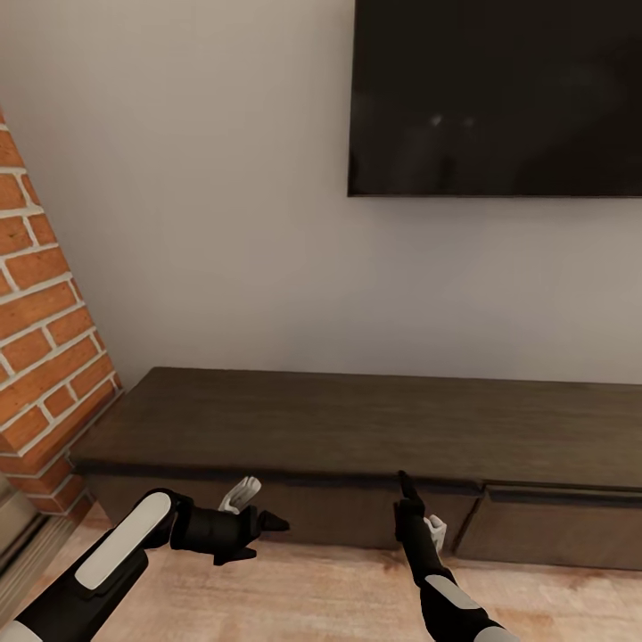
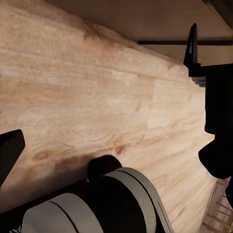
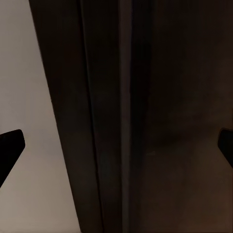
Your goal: Place each of the two pumpkins and all three candles from the living room inside a cabinet in the living room (use any cabinet), then make sure every cabinet is closed, and position the cauldron so it is next to a table in the living room.
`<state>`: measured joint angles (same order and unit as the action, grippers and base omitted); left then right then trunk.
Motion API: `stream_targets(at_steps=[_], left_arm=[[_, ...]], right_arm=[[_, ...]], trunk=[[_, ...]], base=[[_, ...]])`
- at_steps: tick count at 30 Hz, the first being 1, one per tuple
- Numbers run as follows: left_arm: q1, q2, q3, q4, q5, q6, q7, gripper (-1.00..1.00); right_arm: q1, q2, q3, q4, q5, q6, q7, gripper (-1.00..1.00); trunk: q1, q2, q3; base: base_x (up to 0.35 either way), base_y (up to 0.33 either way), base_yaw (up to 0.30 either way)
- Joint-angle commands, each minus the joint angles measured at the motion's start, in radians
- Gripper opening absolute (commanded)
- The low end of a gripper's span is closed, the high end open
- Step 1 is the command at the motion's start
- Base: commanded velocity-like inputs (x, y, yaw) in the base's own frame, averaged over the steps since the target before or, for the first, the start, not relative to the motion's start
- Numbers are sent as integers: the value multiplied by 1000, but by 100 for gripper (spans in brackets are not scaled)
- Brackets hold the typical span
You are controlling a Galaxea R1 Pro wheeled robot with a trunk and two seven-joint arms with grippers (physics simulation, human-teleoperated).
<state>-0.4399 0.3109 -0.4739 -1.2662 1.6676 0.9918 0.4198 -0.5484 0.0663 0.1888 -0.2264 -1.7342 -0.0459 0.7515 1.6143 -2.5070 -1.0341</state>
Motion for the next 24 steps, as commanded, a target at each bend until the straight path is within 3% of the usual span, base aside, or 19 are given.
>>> stream_targets(at_steps=[1, 24], left_arm=[[-1, 1, -2, -1, 11, -1, 10, 100], [-1, -3, -1, 0, 9, -4, 10, 100]], right_arm=[[-1, 0, 9, 1, -8, -5, 3, 100], [-1, -1, 11, 4, -8, -5, 3, 100]], trunk=[[0, 0, -1], [0, 0, -1]], base=[[75, 9, 0], [29, 1, 0]])
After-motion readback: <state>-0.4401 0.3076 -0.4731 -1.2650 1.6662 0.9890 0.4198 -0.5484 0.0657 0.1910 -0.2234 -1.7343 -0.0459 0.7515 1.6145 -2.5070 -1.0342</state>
